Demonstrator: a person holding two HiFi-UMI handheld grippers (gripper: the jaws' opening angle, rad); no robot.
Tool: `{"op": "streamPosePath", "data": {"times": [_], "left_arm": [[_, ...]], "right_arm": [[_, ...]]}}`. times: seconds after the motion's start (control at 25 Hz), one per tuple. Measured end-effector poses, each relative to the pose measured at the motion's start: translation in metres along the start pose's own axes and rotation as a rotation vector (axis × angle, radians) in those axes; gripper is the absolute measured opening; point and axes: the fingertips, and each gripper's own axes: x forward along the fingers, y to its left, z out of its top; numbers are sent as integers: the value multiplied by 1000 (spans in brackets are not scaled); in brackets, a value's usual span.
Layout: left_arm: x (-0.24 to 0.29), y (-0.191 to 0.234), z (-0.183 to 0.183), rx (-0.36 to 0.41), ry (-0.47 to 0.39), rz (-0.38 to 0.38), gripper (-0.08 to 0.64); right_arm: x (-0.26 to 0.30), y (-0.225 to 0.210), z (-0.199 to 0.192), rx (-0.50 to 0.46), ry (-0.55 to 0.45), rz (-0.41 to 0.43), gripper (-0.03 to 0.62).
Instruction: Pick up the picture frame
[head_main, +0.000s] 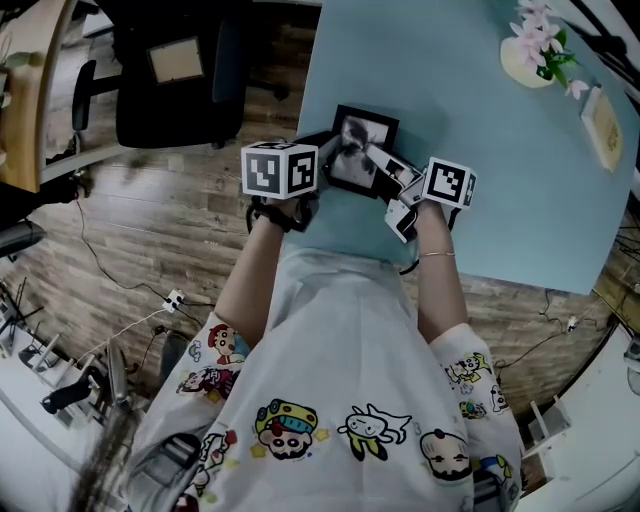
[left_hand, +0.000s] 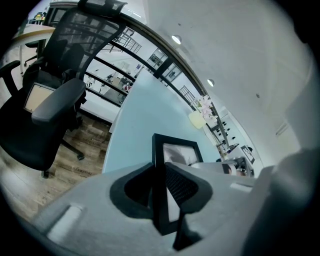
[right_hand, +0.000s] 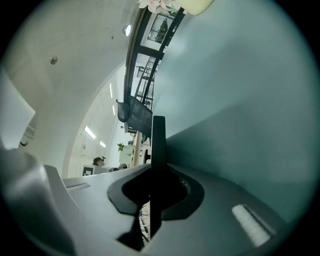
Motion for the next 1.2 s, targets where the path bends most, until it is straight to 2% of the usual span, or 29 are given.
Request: {"op": "streamPosePath", "data": {"times": [0.12, 0.36, 0.56, 0.84, 1.12, 1.2], "left_arm": [[-1, -2, 1, -8, -18, -12, 72], [-10, -7, 9, -84, -103, -109, 87], [-22, -11, 20, -98, -192, -132, 98], [-50, -21, 40, -31, -273, -119, 98], [-76, -47, 53, 59, -328, -129, 98], [-85, -56, 55, 90, -345, -129, 98]], "right_arm": [[0, 4, 0, -8, -1, 6, 43], [-2, 22, 2, -27, -13, 36, 40], [-9, 33, 9, -66, -35, 47, 37], [-24, 49, 13, -112, -71, 37, 37], [-40, 82, 10, -173, -102, 71, 37], [-48, 85, 7, -209, -112, 47, 37]]}}
